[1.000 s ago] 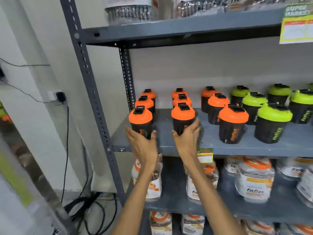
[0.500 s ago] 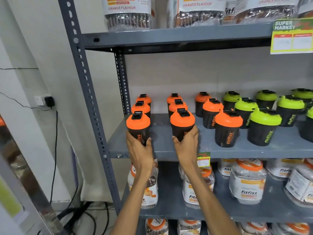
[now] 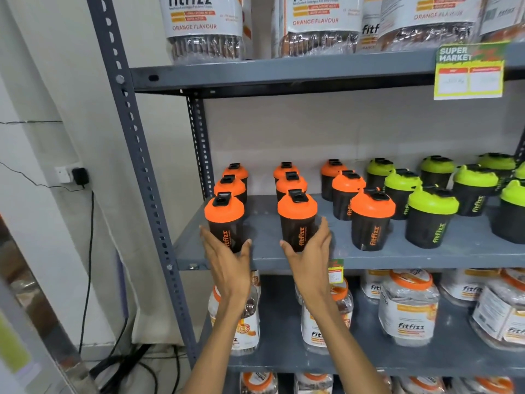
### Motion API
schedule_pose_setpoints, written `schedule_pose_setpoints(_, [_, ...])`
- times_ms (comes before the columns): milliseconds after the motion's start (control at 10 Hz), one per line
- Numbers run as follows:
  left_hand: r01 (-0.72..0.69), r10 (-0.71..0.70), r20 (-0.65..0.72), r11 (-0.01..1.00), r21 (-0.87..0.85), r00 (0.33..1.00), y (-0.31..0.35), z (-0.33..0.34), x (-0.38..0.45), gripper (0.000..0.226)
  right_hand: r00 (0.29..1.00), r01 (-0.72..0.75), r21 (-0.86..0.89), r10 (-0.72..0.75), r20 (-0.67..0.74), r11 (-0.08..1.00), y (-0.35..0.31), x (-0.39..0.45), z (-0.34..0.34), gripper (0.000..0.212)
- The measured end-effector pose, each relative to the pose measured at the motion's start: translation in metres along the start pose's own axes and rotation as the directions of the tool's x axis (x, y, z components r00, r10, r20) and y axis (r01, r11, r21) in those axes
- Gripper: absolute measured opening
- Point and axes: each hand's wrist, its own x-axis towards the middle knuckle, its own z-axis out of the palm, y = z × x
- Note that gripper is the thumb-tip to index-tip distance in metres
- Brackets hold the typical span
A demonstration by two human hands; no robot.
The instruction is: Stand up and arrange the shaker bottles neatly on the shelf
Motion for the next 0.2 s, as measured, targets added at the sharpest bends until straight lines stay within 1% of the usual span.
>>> schedule_pose_setpoints(100, [-0.133,0.134,-0.06,0.991,0.021,0.989,-0.007,-0.001,-0.024,0.107,0.998,0.037,0.142,-0.03,-0.053,0.989,0.021,-0.046,-0.028,0.077])
schedule_pose_setpoints(200, [-0.429,0.433,-0.052,0.901,0.067,0.9,-0.004,0.005,-0.051,0.086,0.996,-0.054,0.137,0.063,-0.06,0.989,0.055,-0.118,-0.056,0.077])
